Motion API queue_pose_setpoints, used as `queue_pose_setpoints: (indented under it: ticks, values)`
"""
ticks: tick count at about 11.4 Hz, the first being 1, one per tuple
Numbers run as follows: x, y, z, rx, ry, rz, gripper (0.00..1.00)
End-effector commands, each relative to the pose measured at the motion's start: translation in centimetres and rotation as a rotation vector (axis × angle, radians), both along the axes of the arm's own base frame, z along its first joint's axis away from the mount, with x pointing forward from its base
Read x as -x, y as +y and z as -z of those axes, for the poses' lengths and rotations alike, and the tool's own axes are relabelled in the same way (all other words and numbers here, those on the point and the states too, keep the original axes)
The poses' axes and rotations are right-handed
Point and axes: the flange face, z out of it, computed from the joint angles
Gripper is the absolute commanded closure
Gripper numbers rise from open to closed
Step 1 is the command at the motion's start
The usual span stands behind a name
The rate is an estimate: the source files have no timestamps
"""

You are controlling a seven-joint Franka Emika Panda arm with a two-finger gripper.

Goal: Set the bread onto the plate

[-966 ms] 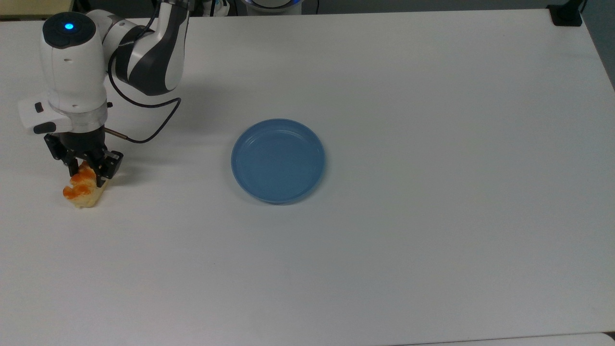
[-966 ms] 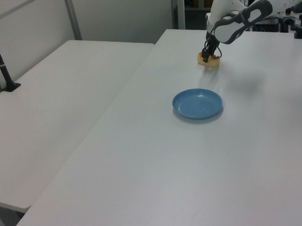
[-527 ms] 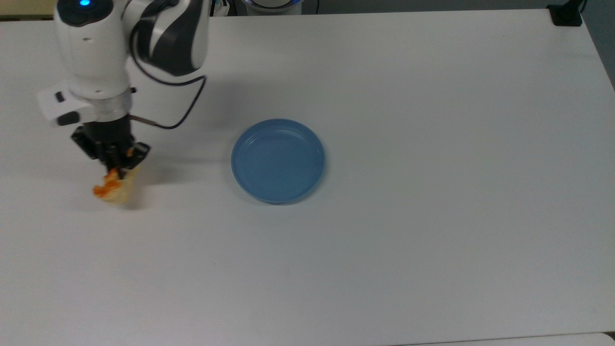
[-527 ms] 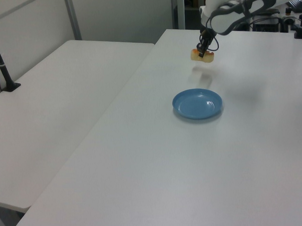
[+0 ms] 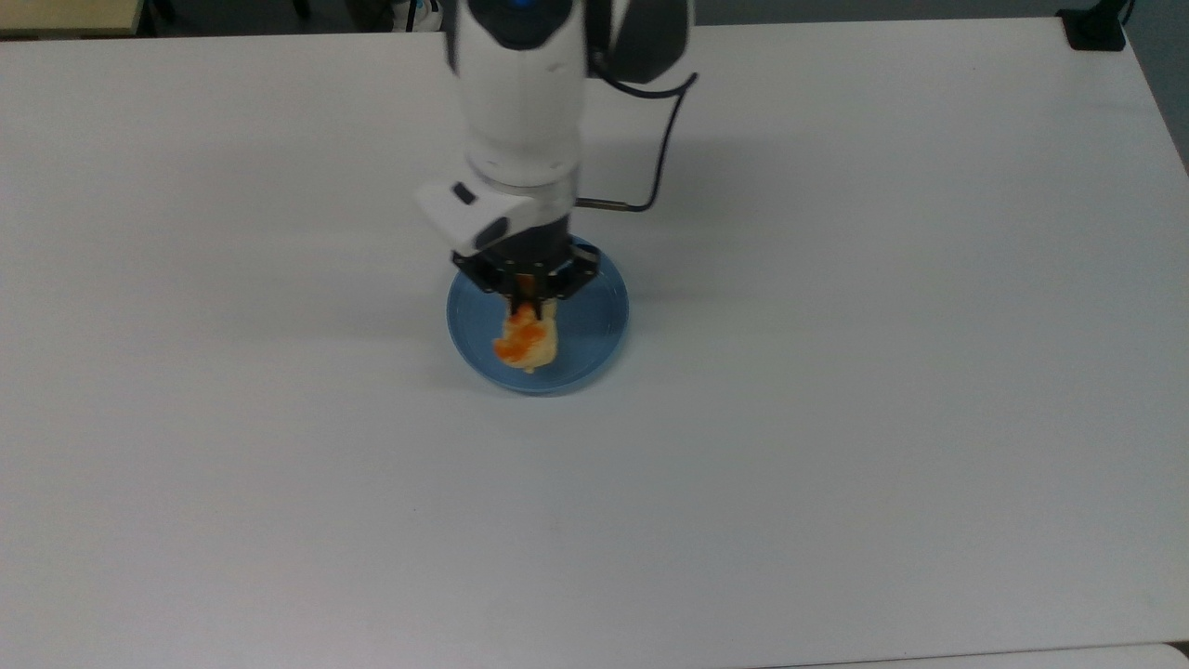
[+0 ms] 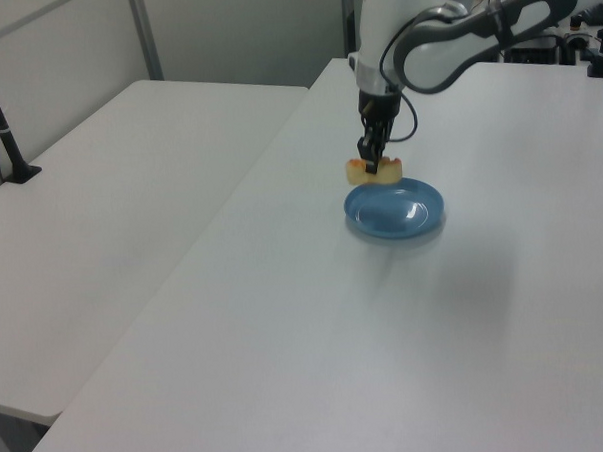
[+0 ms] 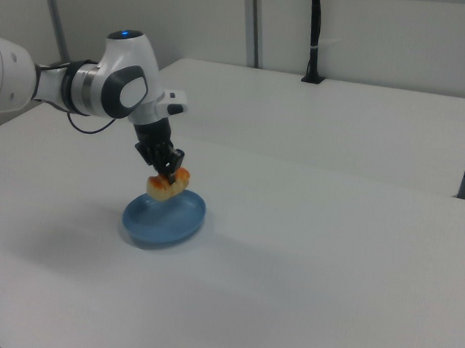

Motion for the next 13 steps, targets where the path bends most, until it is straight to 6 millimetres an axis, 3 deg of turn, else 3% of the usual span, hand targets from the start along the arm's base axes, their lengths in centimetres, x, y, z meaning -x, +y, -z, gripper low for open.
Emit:
queue_pose_setpoints:
  ticks: [1, 2, 4, 5, 7, 10, 11, 13]
  values:
    - [0.8, 1.4, 2.3, 0.026, 0.037, -0.007, 0.52]
    - [0.9, 1.5, 2.6, 0.033, 0.044, -0.009, 0.01]
    - [1.2, 1.4, 2.0, 0.021, 0.059, -0.005, 0.0]
    - [2.0, 1.1, 0.0, 0.002, 0.09, 0.0, 0.0]
    - [4.3, -0.3, -6.3, -0.037, 0.111, 0.019, 0.0]
    - [8.7, -4.5, -15.8, -0.071, 0.124, 0.076, 0.0]
    - [9.9, -5.8, -17.8, -0.075, 0.116, 0.095, 0.0]
    - [10.8, -6.9, -18.8, -0.072, 0.126, 0.11, 0.0]
